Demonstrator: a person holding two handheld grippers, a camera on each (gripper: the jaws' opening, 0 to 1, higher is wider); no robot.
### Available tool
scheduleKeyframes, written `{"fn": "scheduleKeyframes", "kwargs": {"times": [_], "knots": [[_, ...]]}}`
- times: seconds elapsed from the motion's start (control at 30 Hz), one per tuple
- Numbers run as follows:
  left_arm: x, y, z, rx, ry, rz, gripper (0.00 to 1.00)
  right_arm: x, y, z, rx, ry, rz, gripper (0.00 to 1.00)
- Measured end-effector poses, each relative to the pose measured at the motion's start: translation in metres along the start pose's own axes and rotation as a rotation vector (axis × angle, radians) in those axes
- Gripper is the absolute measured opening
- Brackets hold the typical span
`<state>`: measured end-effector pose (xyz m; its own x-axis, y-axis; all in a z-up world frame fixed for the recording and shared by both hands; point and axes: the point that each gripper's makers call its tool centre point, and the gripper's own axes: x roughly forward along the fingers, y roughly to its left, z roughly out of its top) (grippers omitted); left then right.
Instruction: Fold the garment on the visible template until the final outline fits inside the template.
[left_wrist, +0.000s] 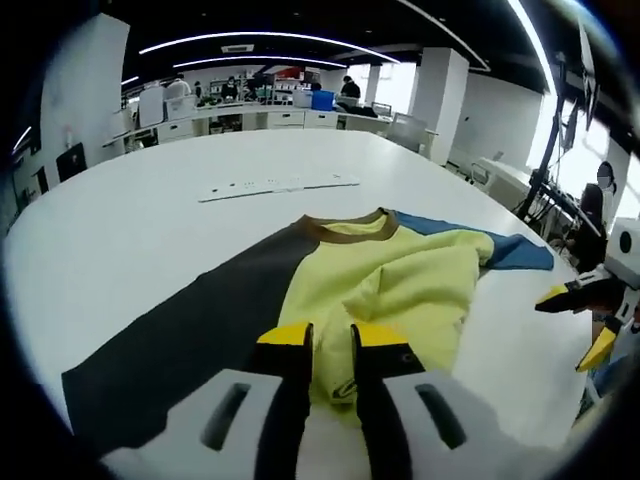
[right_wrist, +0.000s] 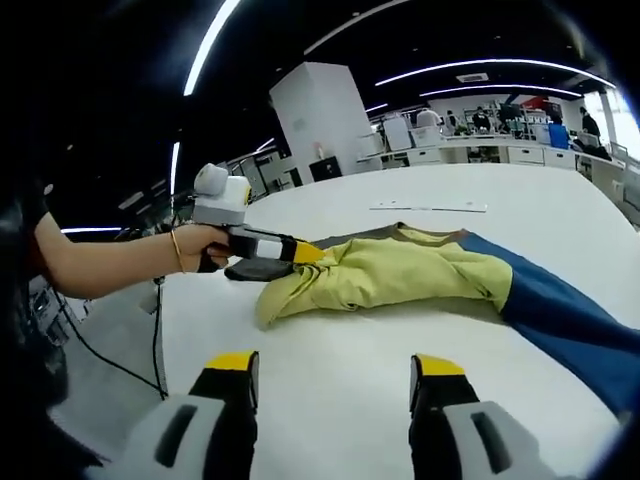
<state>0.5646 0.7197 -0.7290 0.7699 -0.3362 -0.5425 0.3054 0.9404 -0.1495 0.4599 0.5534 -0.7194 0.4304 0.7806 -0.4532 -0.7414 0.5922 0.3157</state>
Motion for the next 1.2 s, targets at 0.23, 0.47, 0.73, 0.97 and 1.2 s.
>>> {"fn": "scheduleKeyframes", "kwargs": {"times": [0.23,0.47,0.73,0.97,1.2], "knots": [[-0.031,-0.01,-0.002,0.05,-0.022,-0.02,0.13,0.016,0.007,0.004,-0.033,0.005,0.032,0.55],[-0.055,-0.028,-0.006,0.067,-0.065,-0.066,0.14,0.03,0.011,0.009,-0.071,0.011,0.053,0.48],[-0.065,-0.047,-0.027,0.073,-0.048,-0.098,0.1,0.042,0.006,0.013,-0.091,0.019,0.05,0.42],[-0.07,-0.064,-0.049,0.067,-0.018,-0.114,0.09,0.048,0.002,0.015,-0.079,0.017,0.046,0.36],[-0.069,-0.066,-0.07,0.105,0.025,-0.088,0.11,0.057,0.001,0.018,-0.102,0.023,0.03,0.33]]}}
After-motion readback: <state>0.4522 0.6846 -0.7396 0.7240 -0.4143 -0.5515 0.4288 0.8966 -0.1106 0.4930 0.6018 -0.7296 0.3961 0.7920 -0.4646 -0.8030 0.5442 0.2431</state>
